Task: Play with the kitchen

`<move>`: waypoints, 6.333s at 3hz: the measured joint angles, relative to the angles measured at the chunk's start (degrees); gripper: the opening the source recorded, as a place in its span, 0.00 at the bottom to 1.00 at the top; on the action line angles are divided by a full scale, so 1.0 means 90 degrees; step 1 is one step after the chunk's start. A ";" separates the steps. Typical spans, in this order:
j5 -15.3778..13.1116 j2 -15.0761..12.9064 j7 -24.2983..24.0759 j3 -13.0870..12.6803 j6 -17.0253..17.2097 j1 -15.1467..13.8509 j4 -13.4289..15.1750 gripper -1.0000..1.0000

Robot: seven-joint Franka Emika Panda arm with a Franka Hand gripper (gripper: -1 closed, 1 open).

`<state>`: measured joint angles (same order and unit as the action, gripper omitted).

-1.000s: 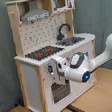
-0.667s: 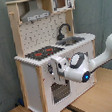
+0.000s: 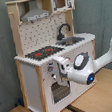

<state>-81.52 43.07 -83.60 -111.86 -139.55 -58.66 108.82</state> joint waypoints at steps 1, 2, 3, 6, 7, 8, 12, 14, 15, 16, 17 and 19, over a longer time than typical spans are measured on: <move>0.0000 -0.0032 0.0442 0.0111 0.0310 0.0324 0.0142 1.00; 0.0002 -0.0145 0.0967 0.0295 0.0446 0.0519 0.0458 1.00; 0.0014 -0.0358 0.1439 0.0482 0.0676 0.0971 0.0435 1.00; 0.0016 -0.0617 0.2764 0.0747 0.1737 0.1769 0.0176 1.00; 0.0036 -0.0853 0.3113 0.0893 0.2199 0.2053 0.0140 1.00; 0.0126 -0.1113 0.3581 0.0976 0.2637 0.2320 0.0048 1.00; 0.0701 -0.2063 0.5823 0.1023 0.3890 0.2502 -0.0814 1.00; 0.0998 -0.2732 0.6402 0.1237 0.4652 0.2326 -0.1259 1.00; 0.1119 -0.3090 0.6409 0.1258 0.5245 0.2309 -0.1486 1.00; 0.1272 -0.3349 0.6392 0.1251 0.5759 0.2319 -0.1733 1.00; 0.1485 -0.3541 0.6309 0.1241 0.6247 0.2323 -0.2027 1.00; 0.2272 -0.3834 0.5638 0.1275 0.6855 0.2235 -0.2580 1.00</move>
<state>-61.08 8.57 -32.85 -100.39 -77.85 -38.55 85.60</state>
